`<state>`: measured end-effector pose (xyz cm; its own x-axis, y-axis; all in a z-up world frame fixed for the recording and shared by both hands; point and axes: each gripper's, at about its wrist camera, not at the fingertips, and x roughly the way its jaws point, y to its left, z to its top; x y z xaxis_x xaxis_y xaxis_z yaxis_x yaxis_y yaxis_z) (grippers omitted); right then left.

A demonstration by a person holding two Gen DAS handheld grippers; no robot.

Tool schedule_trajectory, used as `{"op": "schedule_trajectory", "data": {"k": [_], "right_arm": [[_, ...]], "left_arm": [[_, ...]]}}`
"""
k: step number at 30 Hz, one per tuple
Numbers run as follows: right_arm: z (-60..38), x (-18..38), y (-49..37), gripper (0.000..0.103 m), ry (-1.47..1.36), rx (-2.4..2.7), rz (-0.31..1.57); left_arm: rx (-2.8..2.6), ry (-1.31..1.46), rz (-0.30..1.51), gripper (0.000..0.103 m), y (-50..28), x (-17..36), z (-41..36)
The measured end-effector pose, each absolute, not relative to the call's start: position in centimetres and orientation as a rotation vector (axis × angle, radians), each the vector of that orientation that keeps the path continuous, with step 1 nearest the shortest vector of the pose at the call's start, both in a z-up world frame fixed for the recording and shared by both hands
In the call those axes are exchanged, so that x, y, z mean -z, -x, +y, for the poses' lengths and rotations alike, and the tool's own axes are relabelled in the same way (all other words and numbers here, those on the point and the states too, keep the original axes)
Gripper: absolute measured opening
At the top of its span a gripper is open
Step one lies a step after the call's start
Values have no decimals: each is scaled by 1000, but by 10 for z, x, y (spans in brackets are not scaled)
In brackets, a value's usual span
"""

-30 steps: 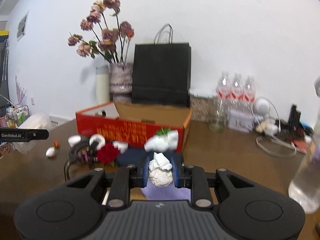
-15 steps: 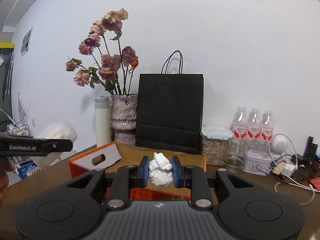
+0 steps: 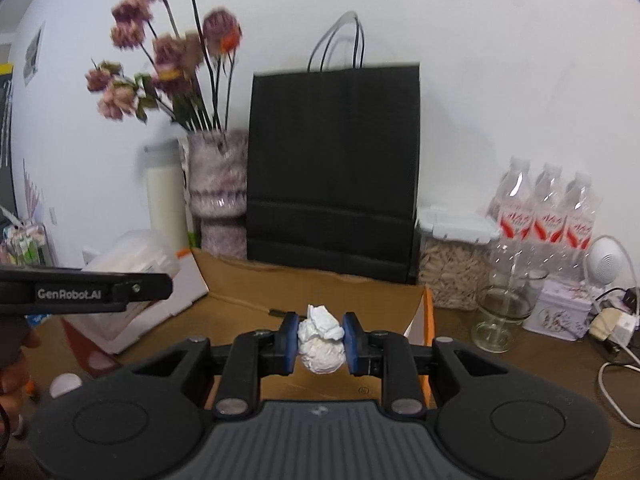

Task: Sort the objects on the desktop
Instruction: 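Carry both items into the cardboard box and open both tools to release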

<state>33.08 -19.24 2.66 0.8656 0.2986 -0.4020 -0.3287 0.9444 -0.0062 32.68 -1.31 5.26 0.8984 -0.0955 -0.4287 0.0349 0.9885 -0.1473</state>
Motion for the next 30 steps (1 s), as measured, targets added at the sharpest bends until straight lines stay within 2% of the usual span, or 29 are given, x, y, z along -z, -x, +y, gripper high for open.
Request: {"op": "schedule_trajectory", "data": {"k": [11,25,28,30], "right_arm": [[-181,3,-372,22,110,-350,504],[-184,11,-382,23,109,-338,534],[-184,12,-383,24,109,-336,545],[-184,12,-383,28,108,-334,552]], "left_arm": [[42,77,538,66,-371,-21,-20],[53,53,565,67,-376,-13,-26],[54,47,566,67,-375,-13,-26],[55,44,565,71,-375,-13,-26]]}}
